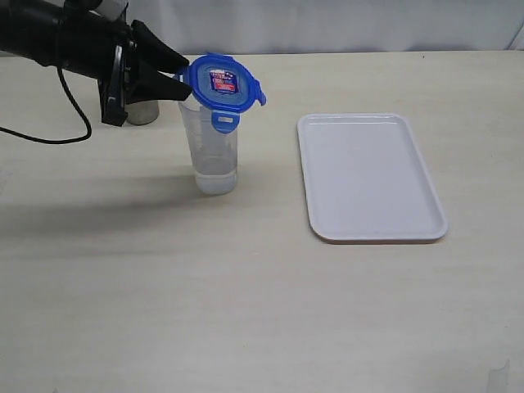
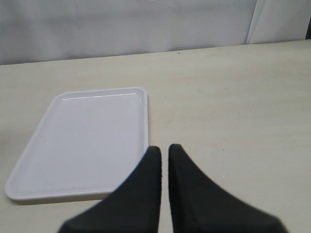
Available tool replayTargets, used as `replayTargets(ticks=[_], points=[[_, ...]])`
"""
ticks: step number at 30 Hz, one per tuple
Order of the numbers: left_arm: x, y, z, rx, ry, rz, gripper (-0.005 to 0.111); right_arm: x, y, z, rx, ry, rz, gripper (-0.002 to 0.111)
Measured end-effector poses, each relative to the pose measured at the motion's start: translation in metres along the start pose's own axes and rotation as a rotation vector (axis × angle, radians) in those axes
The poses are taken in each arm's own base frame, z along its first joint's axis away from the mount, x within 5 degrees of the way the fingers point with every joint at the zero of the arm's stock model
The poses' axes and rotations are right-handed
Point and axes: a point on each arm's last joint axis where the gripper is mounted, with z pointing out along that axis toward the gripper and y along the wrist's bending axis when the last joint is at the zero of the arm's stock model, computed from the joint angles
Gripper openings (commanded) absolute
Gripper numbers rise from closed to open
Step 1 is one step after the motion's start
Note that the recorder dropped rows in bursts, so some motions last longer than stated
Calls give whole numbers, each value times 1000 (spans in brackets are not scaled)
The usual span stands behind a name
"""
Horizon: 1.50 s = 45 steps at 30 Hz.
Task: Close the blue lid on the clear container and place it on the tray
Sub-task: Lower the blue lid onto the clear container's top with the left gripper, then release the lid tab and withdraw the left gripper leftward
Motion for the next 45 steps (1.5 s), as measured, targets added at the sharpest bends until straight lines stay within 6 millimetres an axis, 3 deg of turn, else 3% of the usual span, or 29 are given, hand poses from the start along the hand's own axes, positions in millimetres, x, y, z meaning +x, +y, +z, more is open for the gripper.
replayTargets(ticks=[16, 29, 39, 45], points=[[7, 2, 4, -12, 17, -53, 0, 0, 0, 0, 0, 0, 0, 5], [15, 6, -12, -9, -15, -96, 0, 0, 0, 0, 0, 0, 0, 5], [33, 7, 0, 22, -8, -146, 0, 0, 0, 0, 0, 0, 0, 5], [33, 7, 1, 21, -11, -142, 0, 0, 0, 0, 0, 0, 0, 5]])
